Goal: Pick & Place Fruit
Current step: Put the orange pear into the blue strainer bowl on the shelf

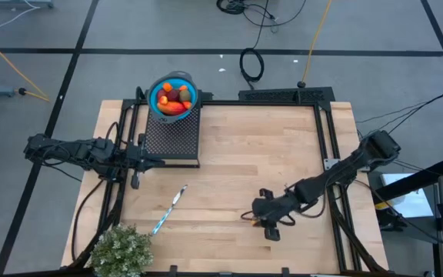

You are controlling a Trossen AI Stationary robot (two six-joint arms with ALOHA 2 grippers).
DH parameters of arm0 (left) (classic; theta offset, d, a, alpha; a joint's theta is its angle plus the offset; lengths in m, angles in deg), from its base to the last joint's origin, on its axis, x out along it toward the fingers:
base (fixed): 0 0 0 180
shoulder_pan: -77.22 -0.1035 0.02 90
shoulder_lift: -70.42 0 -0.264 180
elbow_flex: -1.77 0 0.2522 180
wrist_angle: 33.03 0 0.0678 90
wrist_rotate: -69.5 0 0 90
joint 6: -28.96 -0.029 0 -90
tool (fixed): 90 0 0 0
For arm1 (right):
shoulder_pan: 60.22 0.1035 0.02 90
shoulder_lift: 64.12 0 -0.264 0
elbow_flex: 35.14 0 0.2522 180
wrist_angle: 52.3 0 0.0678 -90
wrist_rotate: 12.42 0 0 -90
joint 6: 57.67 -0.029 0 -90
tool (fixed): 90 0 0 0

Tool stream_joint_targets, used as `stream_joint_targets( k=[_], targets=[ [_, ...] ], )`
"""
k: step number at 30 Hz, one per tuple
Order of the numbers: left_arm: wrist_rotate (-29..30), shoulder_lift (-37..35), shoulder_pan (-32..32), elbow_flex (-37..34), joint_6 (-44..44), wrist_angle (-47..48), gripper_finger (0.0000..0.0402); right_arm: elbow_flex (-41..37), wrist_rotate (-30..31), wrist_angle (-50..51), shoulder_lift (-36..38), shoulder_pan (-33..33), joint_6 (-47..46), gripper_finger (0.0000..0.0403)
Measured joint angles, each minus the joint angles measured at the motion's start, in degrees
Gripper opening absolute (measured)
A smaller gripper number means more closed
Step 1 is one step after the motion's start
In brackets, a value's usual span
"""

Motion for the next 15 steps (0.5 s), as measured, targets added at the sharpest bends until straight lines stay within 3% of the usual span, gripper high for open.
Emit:
stream_joint_targets(
  k=[8,15],
  targets=[
    [-0.01,-0.01,0.01,0.0,-0.1,0.13,0.001,0.02,0.04,-19.78,8.44,-0.89,5.89,0.0106],
    [-0.05,0.01,0.0,0.0,0.14,0.2,0.001,0.02,0.15,-35.39,11.37,-1.82,14.57,0.0106]
  ],
)
